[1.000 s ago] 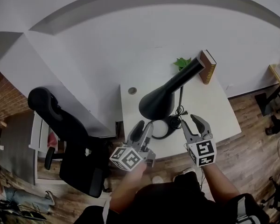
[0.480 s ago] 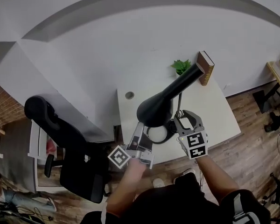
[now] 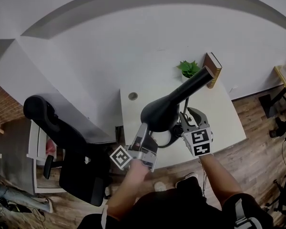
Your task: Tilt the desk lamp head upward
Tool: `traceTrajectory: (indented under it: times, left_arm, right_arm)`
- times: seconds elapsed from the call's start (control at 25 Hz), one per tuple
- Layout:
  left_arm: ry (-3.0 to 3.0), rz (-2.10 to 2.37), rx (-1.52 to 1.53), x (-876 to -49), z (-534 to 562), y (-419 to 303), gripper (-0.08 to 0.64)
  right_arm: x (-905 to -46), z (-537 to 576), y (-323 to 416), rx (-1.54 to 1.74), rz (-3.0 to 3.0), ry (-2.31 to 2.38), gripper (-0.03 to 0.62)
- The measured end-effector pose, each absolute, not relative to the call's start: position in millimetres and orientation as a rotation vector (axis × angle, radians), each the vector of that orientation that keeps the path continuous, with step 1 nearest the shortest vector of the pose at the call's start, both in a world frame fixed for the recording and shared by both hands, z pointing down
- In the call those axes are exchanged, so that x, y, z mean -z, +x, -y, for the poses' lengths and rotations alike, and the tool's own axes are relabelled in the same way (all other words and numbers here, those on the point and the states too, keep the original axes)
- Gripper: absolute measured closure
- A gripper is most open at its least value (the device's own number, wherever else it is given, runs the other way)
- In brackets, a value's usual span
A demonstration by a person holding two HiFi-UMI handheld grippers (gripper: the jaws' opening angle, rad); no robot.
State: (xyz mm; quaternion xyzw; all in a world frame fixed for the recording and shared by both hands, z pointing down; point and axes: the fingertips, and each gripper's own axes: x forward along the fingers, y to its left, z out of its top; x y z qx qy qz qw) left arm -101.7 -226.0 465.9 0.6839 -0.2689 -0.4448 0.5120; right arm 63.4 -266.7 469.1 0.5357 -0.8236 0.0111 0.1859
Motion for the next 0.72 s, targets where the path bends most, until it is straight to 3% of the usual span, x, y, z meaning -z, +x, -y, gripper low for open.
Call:
traceTrajectory:
  times: [0.12,0.28,0.72]
  left_arm:
    - [1.629,0.639,1.074,-466.7,227.4,-98.0,0.310]
    - [1.601,0.612,1.101,-461.9,228.9,-94.7,0.485]
    - [1.540,0.567,1.140,-463.0,231.1,-96.0,0.500]
  right_arm:
    - [-467.4,271.3,65.2,-0.036,2.314,1.523,0.482]
    - [-458.7,278.1,65.1,-0.028,2.372,1.551,0.551]
    - [-459.8,280.1,67.9,-0.083,2.397,1.568,0.555]
